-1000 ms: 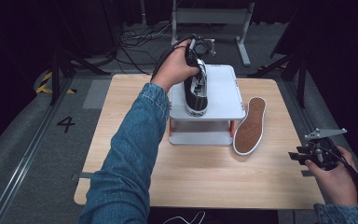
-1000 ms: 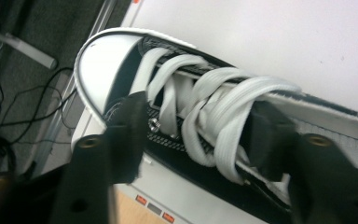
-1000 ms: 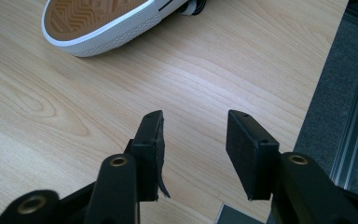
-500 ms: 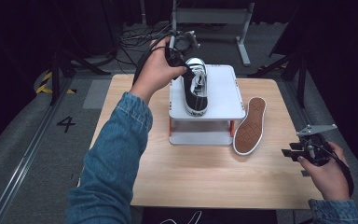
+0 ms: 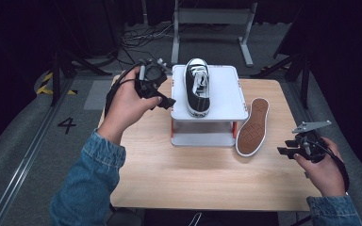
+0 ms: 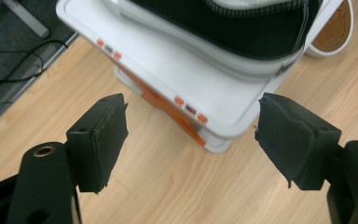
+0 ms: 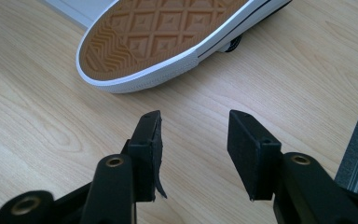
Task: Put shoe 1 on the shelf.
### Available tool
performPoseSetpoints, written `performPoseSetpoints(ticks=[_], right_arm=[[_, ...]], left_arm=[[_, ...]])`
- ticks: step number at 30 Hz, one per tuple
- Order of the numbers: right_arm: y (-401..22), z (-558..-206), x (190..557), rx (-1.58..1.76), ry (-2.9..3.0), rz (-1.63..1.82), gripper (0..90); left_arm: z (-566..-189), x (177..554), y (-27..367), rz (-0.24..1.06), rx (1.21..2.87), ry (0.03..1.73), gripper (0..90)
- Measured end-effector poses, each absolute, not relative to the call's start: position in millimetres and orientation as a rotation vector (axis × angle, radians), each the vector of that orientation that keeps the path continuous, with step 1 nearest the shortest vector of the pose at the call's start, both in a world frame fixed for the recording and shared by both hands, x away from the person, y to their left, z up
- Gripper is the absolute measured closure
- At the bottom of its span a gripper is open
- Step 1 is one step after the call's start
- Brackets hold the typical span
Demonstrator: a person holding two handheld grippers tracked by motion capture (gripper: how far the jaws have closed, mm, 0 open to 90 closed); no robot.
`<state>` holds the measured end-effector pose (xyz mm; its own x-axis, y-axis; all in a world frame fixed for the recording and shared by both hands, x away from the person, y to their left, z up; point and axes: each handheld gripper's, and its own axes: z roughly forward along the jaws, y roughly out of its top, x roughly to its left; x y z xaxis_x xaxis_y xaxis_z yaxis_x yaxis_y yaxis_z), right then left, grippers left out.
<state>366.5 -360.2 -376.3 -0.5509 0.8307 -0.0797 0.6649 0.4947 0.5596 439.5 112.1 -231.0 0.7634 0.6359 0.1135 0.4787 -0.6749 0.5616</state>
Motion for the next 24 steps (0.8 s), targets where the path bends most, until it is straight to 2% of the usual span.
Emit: performPoseSetpoints(ticks=[12,17,24], right_arm=[[-357,-376,369,1.253,2.408,0.686,55.5],[-357,-375,369,1.250,2.410,0.685,55.5],[-354,-375,370,1.246,2.414,0.686,55.5]], left_arm=[[-277,405,147,0.343,2.307,0.949,25.9],[-293,403,155,0.290,2.299,0.985,26.2],[-314,408,166,0.329,2.304,1.077,26.8]])
